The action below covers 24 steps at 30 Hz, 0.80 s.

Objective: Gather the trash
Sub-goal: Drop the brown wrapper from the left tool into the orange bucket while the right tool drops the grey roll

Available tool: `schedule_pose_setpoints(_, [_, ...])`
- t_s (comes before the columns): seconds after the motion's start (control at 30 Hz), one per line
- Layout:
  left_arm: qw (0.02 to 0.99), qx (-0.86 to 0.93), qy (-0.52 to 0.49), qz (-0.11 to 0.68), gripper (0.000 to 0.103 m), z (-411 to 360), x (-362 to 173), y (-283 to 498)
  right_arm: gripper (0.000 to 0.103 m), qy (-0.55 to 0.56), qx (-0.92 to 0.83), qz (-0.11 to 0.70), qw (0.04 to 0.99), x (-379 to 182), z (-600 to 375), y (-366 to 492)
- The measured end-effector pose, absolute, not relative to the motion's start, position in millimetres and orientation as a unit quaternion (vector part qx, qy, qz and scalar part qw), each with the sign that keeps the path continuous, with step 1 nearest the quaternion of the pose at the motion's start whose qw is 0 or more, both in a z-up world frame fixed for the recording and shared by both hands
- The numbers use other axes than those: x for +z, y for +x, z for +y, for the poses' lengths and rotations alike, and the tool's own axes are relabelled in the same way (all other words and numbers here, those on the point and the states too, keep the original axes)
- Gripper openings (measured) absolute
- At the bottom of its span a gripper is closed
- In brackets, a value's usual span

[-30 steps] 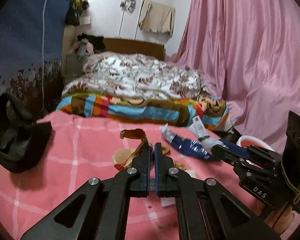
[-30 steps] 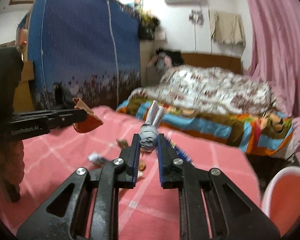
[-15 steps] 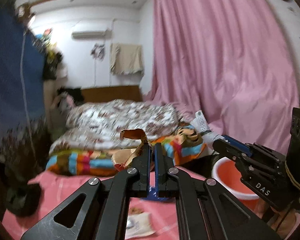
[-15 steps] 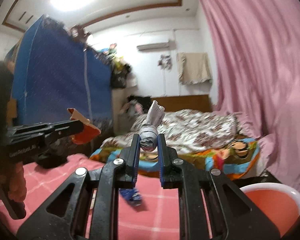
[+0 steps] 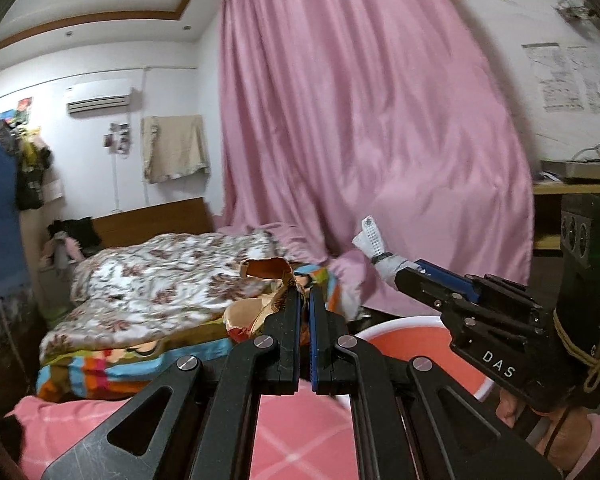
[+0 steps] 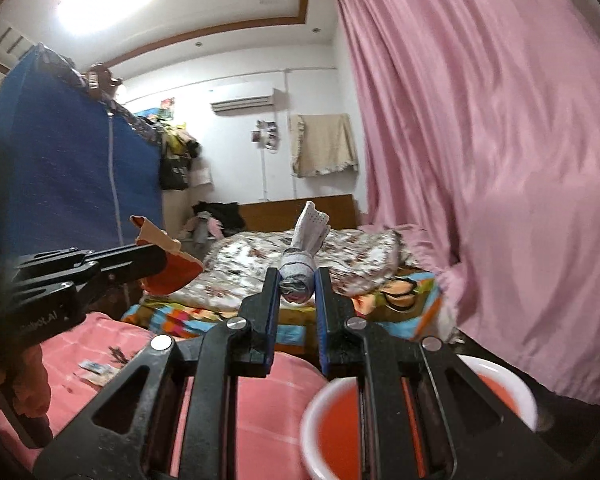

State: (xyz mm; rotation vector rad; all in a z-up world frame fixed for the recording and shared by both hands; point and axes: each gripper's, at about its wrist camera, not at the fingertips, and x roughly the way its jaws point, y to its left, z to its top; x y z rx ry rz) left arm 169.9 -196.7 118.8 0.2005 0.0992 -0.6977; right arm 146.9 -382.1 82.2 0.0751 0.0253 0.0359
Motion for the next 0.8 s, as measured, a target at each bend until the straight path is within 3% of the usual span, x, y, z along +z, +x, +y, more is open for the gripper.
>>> schedule_pose_setpoints(0.37, [0.907,-0.396,0.111,0.087,0.002,-266.2,96.9,173.7,0.024,0.06,-0.027,0.048,0.997,66.9,-435.9,127.2])
schedule_pose_setpoints(0.8, [0.872,-0.427,0.061,0.232,0.002,-305.9,65.4,215.0,0.025,0.061,-0.046,0.114,0.99,38.3,-455.2,138.3])
